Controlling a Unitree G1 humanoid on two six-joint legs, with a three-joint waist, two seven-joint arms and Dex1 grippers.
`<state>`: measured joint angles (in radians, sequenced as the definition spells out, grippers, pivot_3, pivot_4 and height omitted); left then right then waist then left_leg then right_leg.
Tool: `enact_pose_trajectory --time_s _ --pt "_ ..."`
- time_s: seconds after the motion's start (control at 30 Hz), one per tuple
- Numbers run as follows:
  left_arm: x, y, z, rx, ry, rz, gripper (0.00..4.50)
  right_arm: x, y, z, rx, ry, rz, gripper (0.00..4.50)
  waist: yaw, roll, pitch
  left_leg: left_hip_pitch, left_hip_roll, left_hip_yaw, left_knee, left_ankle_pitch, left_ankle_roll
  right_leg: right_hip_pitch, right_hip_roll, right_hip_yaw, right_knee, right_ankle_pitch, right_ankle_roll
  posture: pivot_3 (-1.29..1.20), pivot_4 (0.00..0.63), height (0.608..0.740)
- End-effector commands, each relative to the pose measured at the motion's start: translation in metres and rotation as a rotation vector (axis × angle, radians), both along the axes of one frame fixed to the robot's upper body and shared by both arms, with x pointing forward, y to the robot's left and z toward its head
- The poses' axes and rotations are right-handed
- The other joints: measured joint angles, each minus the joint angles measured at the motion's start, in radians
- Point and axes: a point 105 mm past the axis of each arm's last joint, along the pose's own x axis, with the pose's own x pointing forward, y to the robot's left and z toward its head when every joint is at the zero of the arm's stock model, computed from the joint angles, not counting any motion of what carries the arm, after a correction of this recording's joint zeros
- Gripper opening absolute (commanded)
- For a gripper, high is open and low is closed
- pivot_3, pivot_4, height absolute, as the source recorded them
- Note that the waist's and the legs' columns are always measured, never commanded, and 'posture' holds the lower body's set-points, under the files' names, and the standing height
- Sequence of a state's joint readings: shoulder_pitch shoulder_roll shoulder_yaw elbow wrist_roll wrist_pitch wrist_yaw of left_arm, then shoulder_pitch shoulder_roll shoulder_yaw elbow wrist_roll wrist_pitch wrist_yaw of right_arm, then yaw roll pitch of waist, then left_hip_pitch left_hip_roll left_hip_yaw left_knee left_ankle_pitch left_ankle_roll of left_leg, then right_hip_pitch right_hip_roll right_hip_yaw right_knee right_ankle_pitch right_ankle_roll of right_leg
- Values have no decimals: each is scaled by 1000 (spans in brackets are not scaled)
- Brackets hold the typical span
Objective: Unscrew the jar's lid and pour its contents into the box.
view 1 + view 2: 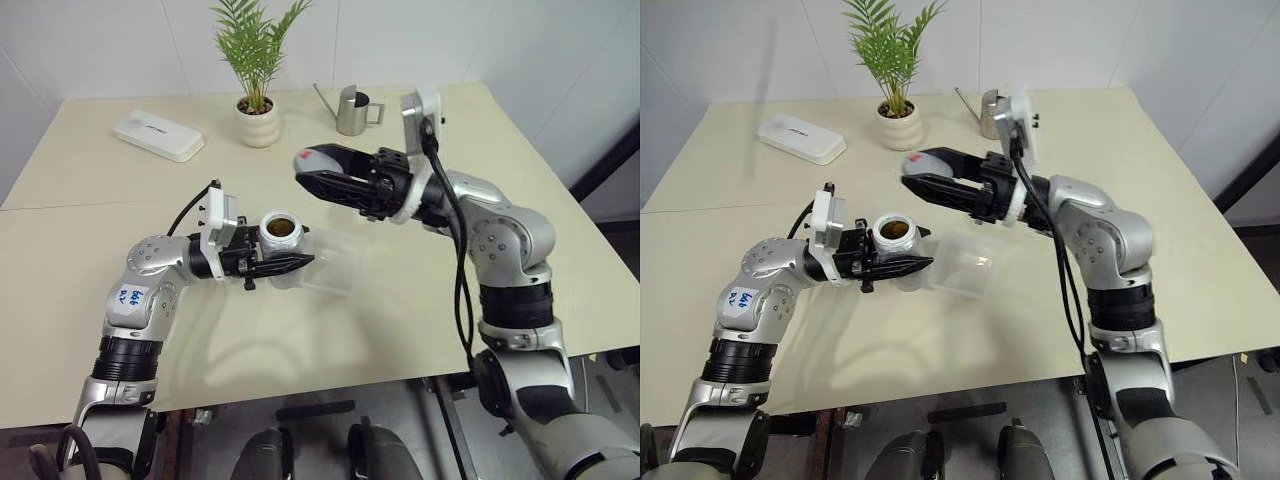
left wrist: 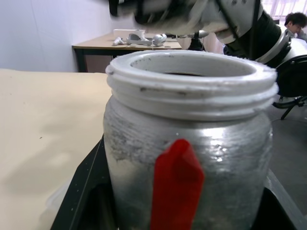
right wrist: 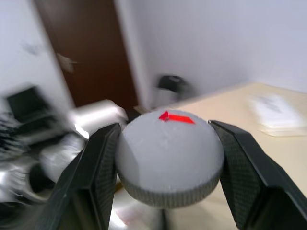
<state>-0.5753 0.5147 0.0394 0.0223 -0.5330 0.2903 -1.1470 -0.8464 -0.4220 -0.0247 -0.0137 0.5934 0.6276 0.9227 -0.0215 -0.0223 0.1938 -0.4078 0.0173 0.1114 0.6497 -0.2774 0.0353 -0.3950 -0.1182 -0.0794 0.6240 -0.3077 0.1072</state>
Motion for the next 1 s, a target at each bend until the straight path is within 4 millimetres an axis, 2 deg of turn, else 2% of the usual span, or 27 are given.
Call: enact_pose_trajectory --time_s 0.03,0.1,0.2,0.37,0.43,0.57,0.67,0.8,0.87,1.0 --pt "-2 6 12 -26 -39 22 2010 16 -51 -31 -93 -76 -200 2550 0 0 0 0 0 1 0 0 1 0 0 0 0 0 0 0 150 740" --pt "-1 10 14 -36 -45 37 2010 23 -87 -64 -174 -69 -321 2550 1 0 0 0 -1 2 0 -1 1 0 0 0 -2 0 1 0 150 740" --pt "2 12 17 -53 -41 49 2010 30 -130 -97 -128 9 -491 2550 0 0 0 0 -1 4 -1 -1 2 0 1 0 -3 0 1 0 150 740" --pt "6 12 20 -61 -34 47 2010 30 -157 -137 -137 99 -601 2550 -13 0 0 3 1 8 1 0 1 1 2 3 -1 1 2 0 150 740" --pt "7 10 20 -61 -31 39 2010 30 -163 -142 -107 127 -630 3273 -9 0 0 4 2 7 1 1 0 1 2 2 1 1 2 0 150 740" --pt "7 6 20 -63 -30 21 2010 27 -167 -142 -78 138 -635 4479 -6 0 0 5 3 7 2 2 -1 1 2 3 2 2 1 0 150 740" --pt "7 3 20 -60 -35 14 2010 22 -169 -133 -79 117 -627 4479 -5 0 0 4 2 7 2 2 -1 2 1 3 1 2 1 0 150 740" --pt "10 1 21 -48 -50 14 2010 10 -163 -110 -103 73 -561 4479 -2 0 0 3 2 6 1 2 -1 1 1 2 0 2 1 0 150 740" --pt "16 4 25 -30 -67 29 2010 -4 -145 -81 -148 33 -439 4479 0 1 1 3 2 6 1 2 0 1 1 2 0 2 1 0 150 740" --pt "29 5 30 27 -111 67 2010 -34 -110 -56 -217 19 -253 4479 2 1 0 3 3 5 2 2 0 2 0 2 0 2 1 0 150 740"
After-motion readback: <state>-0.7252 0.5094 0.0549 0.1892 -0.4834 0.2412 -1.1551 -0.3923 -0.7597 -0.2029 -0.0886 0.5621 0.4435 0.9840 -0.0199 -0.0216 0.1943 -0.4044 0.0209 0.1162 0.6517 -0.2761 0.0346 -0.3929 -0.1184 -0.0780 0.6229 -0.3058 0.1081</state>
